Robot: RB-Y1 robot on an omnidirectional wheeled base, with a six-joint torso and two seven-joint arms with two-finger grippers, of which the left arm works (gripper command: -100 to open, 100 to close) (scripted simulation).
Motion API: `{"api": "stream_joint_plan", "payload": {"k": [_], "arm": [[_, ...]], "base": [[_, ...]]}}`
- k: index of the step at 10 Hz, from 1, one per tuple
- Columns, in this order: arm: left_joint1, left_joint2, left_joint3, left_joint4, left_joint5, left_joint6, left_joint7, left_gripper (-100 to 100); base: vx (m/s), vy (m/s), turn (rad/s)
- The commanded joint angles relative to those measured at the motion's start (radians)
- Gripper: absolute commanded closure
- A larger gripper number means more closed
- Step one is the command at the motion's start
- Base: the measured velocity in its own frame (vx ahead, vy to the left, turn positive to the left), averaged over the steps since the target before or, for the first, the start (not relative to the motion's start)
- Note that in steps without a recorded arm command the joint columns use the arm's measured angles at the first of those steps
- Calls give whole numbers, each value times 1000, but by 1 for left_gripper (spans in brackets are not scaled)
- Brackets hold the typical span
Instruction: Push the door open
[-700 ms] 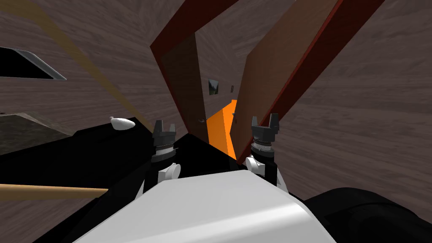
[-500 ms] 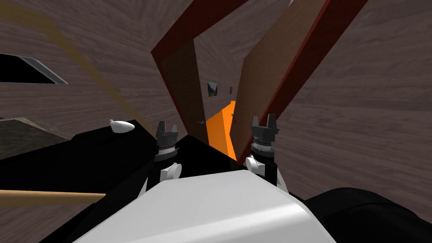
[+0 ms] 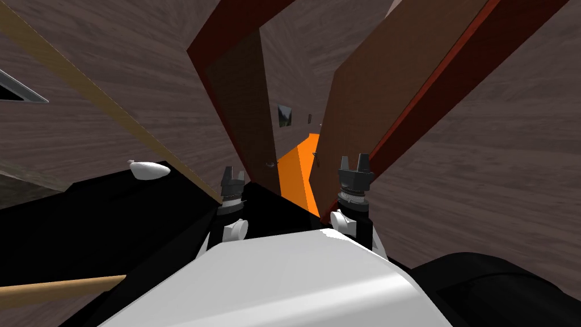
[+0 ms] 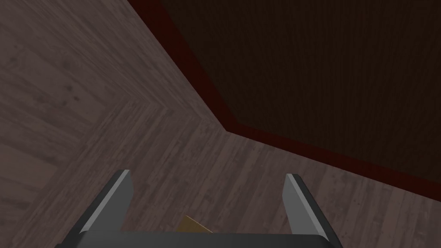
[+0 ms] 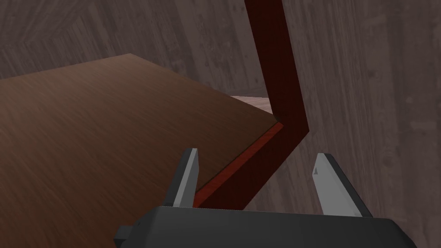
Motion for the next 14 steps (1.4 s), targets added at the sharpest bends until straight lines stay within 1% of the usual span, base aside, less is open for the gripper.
{"api": "stream_joint_plan", "payload": {"k": [1, 6, 12, 14], "arm": [[-13, 6, -4, 43, 0, -8, 5, -100], [-48, 19, -27, 178, -5, -35, 18, -100], [-98, 31, -59, 366, -12, -73, 36, -100], [-115, 34, -71, 438, -15, -87, 42, -100]], "base": [[97, 72, -72], [89, 77, -74], [88, 103, -90], [75, 99, -95]]}}
